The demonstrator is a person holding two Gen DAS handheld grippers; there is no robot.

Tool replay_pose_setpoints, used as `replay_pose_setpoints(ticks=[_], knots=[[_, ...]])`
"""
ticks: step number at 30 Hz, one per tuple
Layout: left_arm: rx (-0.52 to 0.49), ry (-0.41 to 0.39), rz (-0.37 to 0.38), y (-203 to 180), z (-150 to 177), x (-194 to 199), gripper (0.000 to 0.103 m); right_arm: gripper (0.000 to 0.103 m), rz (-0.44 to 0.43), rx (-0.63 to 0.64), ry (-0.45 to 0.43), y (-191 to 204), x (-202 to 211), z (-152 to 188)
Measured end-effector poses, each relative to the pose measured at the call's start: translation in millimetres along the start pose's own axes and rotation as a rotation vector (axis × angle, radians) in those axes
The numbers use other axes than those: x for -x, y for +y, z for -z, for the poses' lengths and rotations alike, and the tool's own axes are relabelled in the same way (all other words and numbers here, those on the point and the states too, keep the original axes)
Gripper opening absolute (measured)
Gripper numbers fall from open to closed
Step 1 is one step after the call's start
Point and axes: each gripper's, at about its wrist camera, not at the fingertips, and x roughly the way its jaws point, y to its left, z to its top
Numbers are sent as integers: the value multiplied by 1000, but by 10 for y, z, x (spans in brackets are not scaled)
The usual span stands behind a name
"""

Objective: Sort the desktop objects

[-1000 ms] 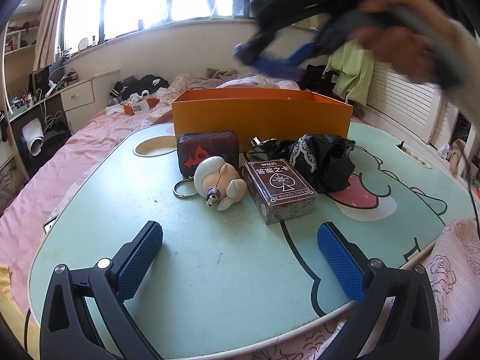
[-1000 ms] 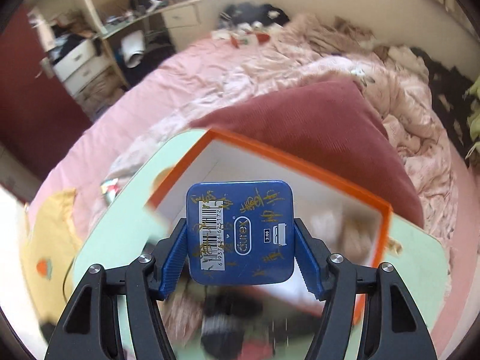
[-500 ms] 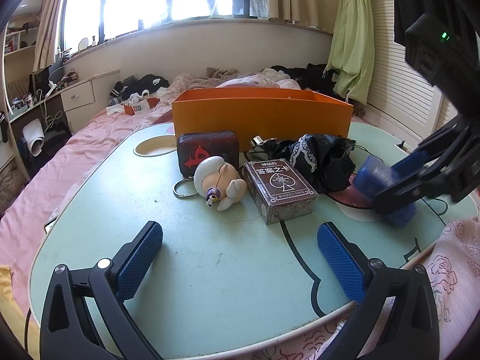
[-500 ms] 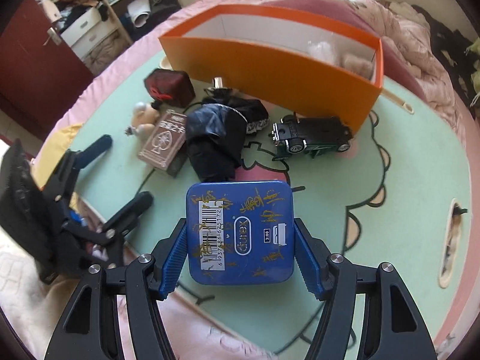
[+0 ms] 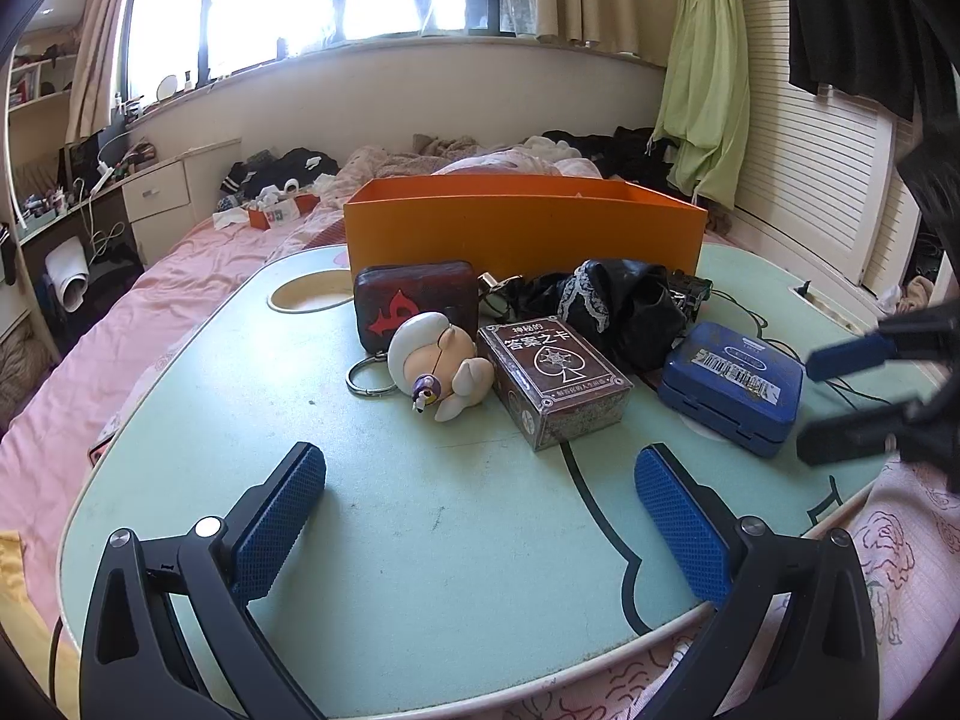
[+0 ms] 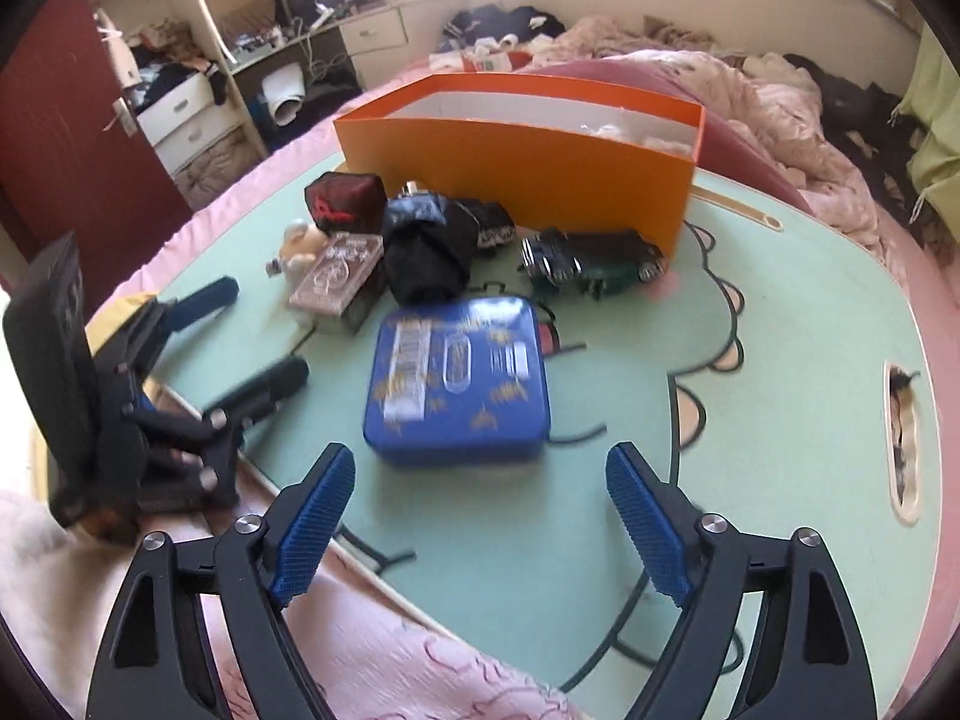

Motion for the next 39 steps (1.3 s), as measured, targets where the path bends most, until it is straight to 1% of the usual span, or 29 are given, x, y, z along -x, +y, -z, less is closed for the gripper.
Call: replay_pose_setpoints(ticks=[2,3,4,10,17,21,26,31,33,36,39], knots=[[-1,1,-2,-1,0,1,103,93,57,21,-32,8,-38,79],[-1,3,-4,-2,-1,4,103,97,86,41,-42,32,-70,97],[-1,4,-4,3,1,4,103,102,78,49,-48,37,-92,100],[-1,6,-8,16,-4,2,103,103,59,70,-61,-12,-120,83],[-1,11,-17,24,-13,-5,103,103,57,73,-69,-37,-111,104],[3,28,-30,59,-18,7,103,103,77,59,-73,-69,-103,114],[11,15,-41,109,21,56,103,103,89,50,-83,-103,-79,131],[-4,42,-10,108,30,115,103,103,96,59,-85,-87,-72,135],[6,49,12,132,29,169,103,103,98,64,-86,-83,-68,135],[17,19,30,150,-40,288,103,103,89,60,-84,-92,-71,131],[2,-29,19,145,-195,412,103,103,86,64,-84,-87,-69,134]])
